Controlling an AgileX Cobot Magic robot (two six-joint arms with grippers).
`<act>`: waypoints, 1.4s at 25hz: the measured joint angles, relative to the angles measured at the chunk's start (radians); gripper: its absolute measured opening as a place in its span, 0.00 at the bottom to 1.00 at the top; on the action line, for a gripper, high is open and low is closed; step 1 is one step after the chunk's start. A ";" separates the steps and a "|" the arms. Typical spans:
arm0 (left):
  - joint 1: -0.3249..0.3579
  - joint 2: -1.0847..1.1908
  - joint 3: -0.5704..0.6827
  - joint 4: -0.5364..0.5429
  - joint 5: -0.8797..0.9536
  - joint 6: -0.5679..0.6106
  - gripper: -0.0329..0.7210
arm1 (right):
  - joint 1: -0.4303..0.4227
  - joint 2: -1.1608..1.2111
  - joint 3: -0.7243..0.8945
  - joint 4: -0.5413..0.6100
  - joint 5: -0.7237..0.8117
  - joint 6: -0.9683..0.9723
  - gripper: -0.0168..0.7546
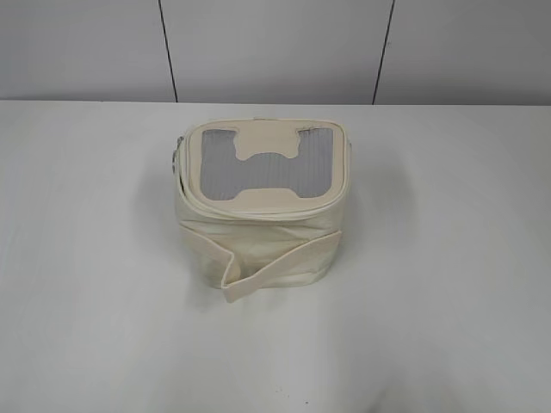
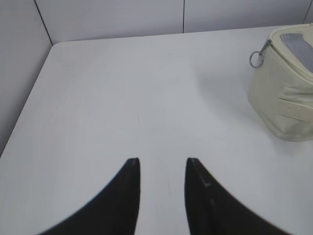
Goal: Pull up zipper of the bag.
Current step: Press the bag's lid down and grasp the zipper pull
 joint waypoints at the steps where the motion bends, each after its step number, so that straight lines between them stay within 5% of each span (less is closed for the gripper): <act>1: 0.000 0.000 0.000 0.000 0.000 0.000 0.36 | 0.000 0.000 0.000 0.000 0.000 0.000 0.54; 26: 0.000 0.000 0.000 0.000 0.000 0.000 0.36 | 0.000 0.000 0.000 0.016 0.000 0.000 0.54; 30: 0.000 0.000 0.000 0.000 0.000 0.000 0.36 | 0.000 0.032 -0.006 0.110 -0.006 -0.023 0.52; 35: -0.002 0.000 0.000 0.000 0.000 0.000 0.36 | 0.000 0.301 -0.026 0.397 -0.169 -0.274 0.51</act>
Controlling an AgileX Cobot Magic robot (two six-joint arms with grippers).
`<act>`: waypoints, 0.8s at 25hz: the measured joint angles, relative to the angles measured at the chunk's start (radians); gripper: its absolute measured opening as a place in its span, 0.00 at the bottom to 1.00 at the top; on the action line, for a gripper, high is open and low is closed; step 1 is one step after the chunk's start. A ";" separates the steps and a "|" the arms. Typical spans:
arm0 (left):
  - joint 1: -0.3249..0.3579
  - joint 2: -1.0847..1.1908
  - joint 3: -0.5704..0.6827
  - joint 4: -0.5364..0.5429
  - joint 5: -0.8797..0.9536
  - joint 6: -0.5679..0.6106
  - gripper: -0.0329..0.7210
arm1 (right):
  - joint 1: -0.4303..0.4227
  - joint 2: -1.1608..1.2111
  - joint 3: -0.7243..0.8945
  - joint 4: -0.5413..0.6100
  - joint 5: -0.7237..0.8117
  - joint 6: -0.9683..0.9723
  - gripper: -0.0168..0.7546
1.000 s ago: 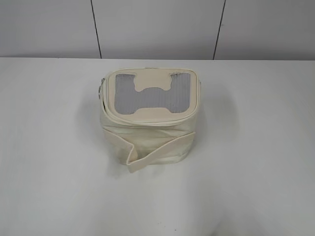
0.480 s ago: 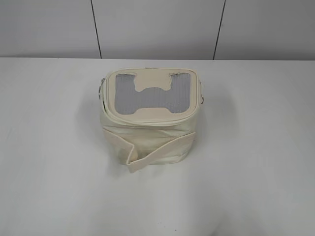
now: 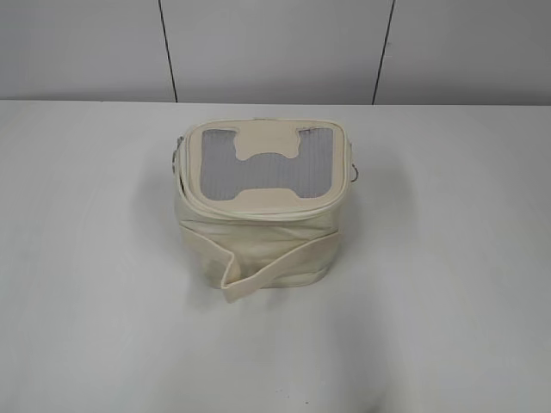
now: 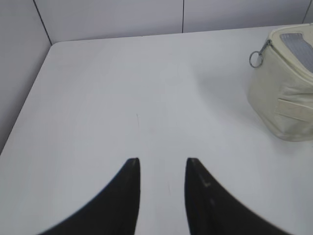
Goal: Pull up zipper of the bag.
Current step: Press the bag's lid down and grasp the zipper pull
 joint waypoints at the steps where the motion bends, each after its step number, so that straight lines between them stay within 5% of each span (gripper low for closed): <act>1: 0.000 0.000 0.000 0.000 0.000 0.000 0.36 | 0.000 0.080 -0.008 0.074 -0.043 -0.089 0.51; 10: -0.011 0.000 0.000 -0.003 0.000 0.000 0.36 | 0.000 0.919 -0.346 0.596 -0.116 -0.847 0.50; 20: -0.011 0.054 0.000 -0.015 -0.001 0.015 0.36 | 0.181 1.673 -1.101 0.579 0.042 -0.899 0.52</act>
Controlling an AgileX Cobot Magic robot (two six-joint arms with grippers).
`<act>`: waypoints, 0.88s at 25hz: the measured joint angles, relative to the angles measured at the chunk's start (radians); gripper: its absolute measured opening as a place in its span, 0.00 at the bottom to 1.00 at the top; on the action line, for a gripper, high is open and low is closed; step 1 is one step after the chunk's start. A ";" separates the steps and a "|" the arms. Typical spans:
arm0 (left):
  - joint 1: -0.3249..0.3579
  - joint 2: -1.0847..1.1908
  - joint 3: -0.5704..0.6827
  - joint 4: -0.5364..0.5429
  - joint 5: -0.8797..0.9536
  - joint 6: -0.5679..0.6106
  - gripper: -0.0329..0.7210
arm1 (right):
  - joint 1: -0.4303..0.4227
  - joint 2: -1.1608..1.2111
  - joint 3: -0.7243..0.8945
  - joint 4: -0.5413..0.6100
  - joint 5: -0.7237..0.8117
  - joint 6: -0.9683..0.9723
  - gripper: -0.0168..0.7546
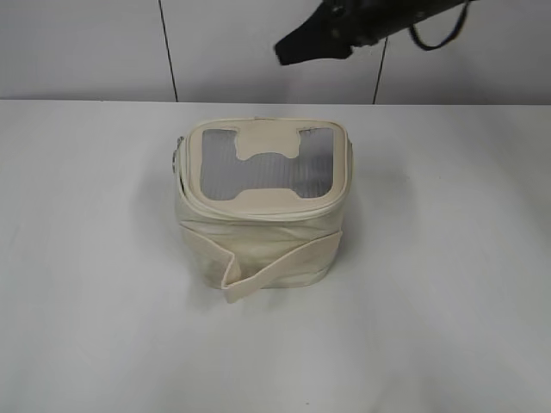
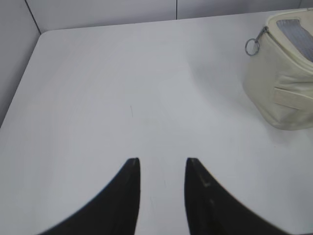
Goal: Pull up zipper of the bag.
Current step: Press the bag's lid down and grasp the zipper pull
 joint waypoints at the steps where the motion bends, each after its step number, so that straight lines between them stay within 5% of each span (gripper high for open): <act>1: 0.000 0.000 0.000 0.000 -0.001 0.000 0.36 | 0.021 0.066 -0.079 -0.007 0.035 0.025 0.52; 8: 0.000 0.000 0.000 0.000 -0.002 0.000 0.36 | 0.121 0.413 -0.508 -0.141 0.215 0.224 0.53; 15: 0.000 0.003 -0.002 -0.001 -0.006 0.000 0.36 | 0.134 0.535 -0.646 -0.172 0.276 0.315 0.51; 22: 0.000 0.219 -0.036 -0.126 -0.244 0.065 0.36 | 0.163 0.535 -0.655 -0.215 0.290 0.318 0.08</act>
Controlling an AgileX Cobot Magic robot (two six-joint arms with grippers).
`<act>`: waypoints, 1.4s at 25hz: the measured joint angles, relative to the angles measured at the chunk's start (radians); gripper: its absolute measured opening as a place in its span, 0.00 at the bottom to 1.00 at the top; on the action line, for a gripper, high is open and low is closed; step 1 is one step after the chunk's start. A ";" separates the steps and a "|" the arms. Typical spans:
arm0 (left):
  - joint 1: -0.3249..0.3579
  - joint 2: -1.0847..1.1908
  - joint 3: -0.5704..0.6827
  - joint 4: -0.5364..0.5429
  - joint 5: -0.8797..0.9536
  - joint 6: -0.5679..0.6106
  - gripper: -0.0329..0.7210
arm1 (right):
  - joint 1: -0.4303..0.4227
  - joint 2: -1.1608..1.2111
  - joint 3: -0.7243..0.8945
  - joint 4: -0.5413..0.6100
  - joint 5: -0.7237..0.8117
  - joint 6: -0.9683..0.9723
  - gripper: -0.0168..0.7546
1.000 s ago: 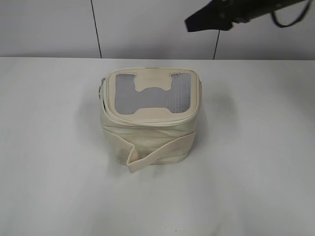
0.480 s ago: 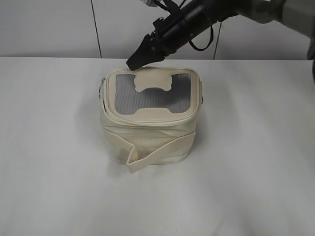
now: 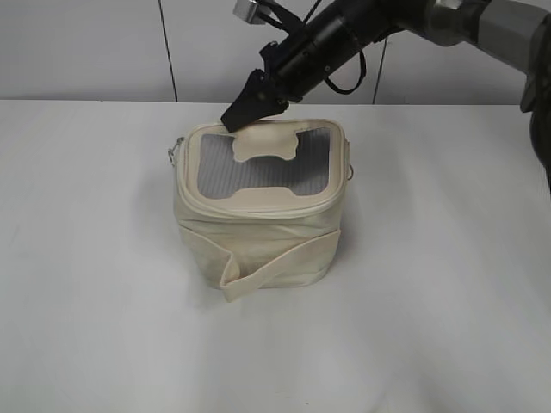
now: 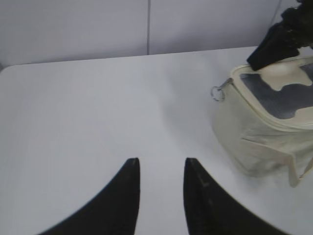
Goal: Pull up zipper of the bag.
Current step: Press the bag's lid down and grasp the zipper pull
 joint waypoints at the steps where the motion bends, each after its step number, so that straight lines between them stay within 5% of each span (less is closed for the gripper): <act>1: 0.000 0.053 0.000 -0.046 -0.036 0.052 0.36 | 0.002 0.000 0.000 -0.003 0.000 -0.001 0.07; 8: 0.000 0.583 -0.103 -0.469 -0.243 0.523 0.45 | 0.006 -0.002 0.000 -0.010 0.000 0.000 0.06; 16: 0.031 1.226 -0.429 -0.916 -0.017 1.120 0.59 | 0.008 -0.003 0.000 -0.010 0.000 0.008 0.06; 27: 0.060 1.603 -0.558 -1.007 0.062 1.673 0.59 | 0.008 -0.003 0.000 -0.010 0.000 0.025 0.06; 35: 0.001 1.623 -0.560 -1.047 -0.015 1.849 0.59 | 0.008 -0.003 0.000 -0.012 0.000 0.025 0.06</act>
